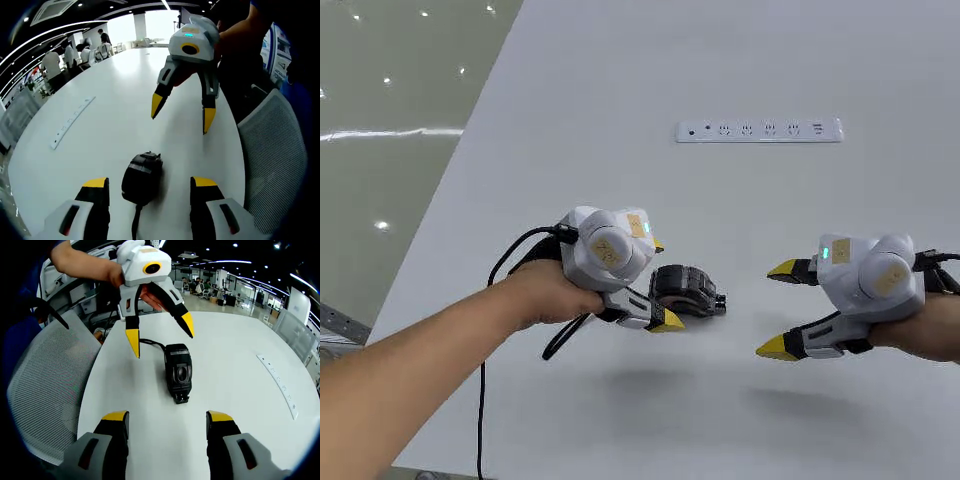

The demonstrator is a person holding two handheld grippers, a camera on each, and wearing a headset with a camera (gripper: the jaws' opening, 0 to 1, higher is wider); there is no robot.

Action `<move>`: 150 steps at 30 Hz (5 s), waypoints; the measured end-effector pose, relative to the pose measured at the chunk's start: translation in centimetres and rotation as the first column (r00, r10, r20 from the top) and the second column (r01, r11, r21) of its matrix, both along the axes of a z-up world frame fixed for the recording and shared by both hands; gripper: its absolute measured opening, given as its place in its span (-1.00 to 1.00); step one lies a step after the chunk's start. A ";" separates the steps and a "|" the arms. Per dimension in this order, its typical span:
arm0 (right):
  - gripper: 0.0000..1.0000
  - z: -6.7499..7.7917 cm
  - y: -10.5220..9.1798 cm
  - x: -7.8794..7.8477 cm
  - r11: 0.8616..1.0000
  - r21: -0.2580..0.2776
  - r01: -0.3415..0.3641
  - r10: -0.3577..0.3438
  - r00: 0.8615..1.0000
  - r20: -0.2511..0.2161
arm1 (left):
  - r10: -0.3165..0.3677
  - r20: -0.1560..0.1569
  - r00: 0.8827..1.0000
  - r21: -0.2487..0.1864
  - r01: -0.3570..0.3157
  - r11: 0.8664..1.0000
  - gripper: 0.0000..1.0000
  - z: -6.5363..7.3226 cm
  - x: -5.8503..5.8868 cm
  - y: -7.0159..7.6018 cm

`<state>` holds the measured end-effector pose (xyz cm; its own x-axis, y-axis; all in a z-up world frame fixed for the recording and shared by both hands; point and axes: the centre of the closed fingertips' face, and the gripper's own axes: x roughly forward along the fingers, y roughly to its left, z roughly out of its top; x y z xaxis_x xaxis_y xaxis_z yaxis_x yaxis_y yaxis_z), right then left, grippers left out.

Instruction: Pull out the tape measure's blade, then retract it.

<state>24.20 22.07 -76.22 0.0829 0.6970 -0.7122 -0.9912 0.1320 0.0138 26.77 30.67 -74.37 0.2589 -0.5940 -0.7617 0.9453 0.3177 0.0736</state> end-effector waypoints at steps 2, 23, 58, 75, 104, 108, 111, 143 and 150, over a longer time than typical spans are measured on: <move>0.15 -0.3 0.3 0.2 1.000 -0.002 -0.004 0.004 1.000 0.004 | -0.005 0.000 1.000 0.003 0.005 1.000 0.23 -0.2 0.1 -0.2; -0.10 -4.1 2.5 1.9 0.999 -0.045 -0.023 0.022 1.000 -0.008 | -0.050 -0.020 0.999 0.046 0.051 0.998 0.09 -2.7 0.9 -0.9; -0.58 -6.3 4.3 3.1 0.994 -0.072 -0.077 0.077 0.997 -0.002 | -0.119 0.016 0.993 0.107 0.117 0.987 -0.32 -3.6 1.8 -1.5; -0.73 -6.3 4.4 3.3 0.992 -0.078 -0.098 0.100 0.995 0.015 | -0.117 0.007 0.993 0.124 0.115 0.986 -0.36 -3.6 1.9 -1.5; -0.79 -6.2 2.9 3.4 0.993 -0.079 -0.088 0.091 0.995 0.035 | -0.132 0.011 0.991 0.137 0.130 0.982 -0.40 -3.7 1.9 -1.4; -0.79 -6.0 2.5 3.2 0.993 -0.078 -0.085 0.088 0.996 0.033 | -0.133 0.009 0.991 0.135 0.130 0.982 -0.40 -3.7 1.9 -1.4; -0.79 -5.9 2.3 3.2 0.993 -0.077 -0.084 0.087 0.996 0.033 | -0.133 0.009 0.991 0.134 0.130 0.982 -0.41 -3.7 1.9 -1.4; -0.81 -5.7 -1.6 2.8 0.997 -0.064 -0.037 0.035 0.999 -0.036 | -0.145 0.004 0.989 0.145 0.143 0.979 -0.41 -3.7 1.9 -1.5; -0.81 -5.7 -2.6 2.8 0.998 -0.063 -0.026 0.023 0.999 -0.047 | -0.149 0.004 0.989 0.146 0.146 0.978 -0.42 -3.7 1.9 -1.5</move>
<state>27.03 19.44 -81.92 0.0328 0.6516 -0.7578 -0.9926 0.1100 0.0517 28.62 29.17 -78.12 0.1889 -0.5103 -0.8390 0.9794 0.1599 0.1233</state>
